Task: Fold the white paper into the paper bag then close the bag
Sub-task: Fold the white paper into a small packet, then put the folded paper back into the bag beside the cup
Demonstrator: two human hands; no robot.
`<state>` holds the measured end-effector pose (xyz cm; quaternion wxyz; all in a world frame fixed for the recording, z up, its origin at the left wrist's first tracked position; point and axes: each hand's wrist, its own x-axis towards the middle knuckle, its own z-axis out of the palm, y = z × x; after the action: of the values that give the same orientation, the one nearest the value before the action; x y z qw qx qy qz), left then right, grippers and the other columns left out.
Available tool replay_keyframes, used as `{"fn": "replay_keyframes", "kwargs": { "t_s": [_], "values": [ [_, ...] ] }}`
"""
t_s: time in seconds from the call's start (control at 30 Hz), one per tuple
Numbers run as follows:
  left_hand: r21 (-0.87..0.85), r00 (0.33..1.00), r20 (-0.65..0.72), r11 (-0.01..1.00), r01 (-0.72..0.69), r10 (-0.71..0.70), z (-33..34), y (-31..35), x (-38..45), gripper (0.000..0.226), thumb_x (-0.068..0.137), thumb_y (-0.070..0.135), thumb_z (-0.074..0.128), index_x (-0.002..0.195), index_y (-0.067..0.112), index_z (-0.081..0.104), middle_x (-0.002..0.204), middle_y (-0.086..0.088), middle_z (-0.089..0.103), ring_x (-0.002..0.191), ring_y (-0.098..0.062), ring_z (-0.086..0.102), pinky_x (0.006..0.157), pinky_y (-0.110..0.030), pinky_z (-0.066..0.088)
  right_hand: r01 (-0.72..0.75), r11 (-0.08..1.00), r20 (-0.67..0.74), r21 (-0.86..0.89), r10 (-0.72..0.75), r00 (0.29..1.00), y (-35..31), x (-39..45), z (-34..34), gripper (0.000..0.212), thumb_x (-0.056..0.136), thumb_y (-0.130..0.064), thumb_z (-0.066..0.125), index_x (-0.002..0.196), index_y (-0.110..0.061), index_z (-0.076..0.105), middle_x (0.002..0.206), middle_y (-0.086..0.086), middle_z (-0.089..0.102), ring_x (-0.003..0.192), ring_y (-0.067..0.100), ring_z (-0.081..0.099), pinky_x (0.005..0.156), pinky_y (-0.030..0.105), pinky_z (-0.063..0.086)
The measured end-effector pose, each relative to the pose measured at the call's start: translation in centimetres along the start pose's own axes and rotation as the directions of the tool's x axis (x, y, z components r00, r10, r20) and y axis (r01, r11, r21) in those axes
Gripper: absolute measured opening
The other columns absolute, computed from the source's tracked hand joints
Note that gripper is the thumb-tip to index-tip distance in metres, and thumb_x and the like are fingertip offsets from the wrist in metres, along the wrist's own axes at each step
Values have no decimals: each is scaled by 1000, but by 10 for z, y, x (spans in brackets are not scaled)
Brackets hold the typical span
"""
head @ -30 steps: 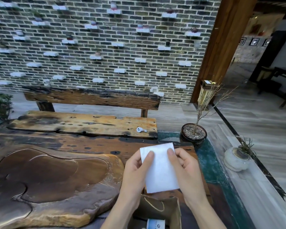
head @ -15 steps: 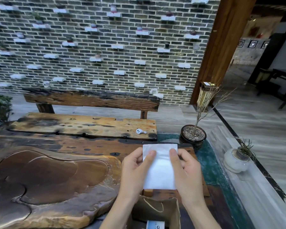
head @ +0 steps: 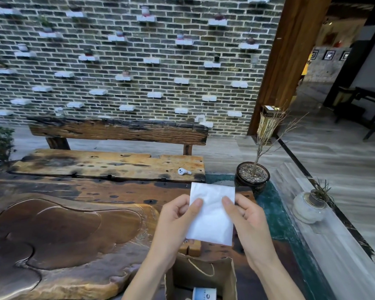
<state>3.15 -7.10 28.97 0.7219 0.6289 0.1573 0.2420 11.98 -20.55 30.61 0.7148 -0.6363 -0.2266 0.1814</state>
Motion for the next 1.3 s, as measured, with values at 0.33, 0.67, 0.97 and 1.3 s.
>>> {"fn": "replay_keyframes", "kwargs": {
  "t_s": [0.33,0.67,0.97,1.3],
  "values": [
    [13,998,55,1000,-1,0,4,-18,-4,36,90,35,65,86,-1,64,73,-25,59,72,-26,61,63,-35,47,-539,725,294,429,452,842,5,-6,2,43,91,-28,62,127,-4,63,123,25,68,116,41,64,106,61,42],
    [46,987,-101,991,128,-123,-47,-74,-16,39,99,35,40,86,7,65,62,-11,62,44,-21,51,36,-22,36,-658,582,358,478,555,751,38,-12,-11,48,99,-30,49,139,-2,48,132,24,63,121,41,62,108,58,42],
    [506,976,-148,836,215,-161,-79,-149,-44,15,93,22,61,89,35,67,90,1,62,80,-6,59,75,-16,46,-726,521,302,448,676,672,82,-27,-39,43,99,-14,46,139,1,46,133,23,62,123,41,60,106,61,39],
    [640,977,-65,742,197,-204,-83,-199,-43,35,80,38,75,113,41,65,88,-3,35,82,6,37,78,0,34,-795,494,150,351,809,568,110,-46,-100,41,97,-15,49,132,5,56,128,28,64,120,40,62,96,60,49]
  ]
}}
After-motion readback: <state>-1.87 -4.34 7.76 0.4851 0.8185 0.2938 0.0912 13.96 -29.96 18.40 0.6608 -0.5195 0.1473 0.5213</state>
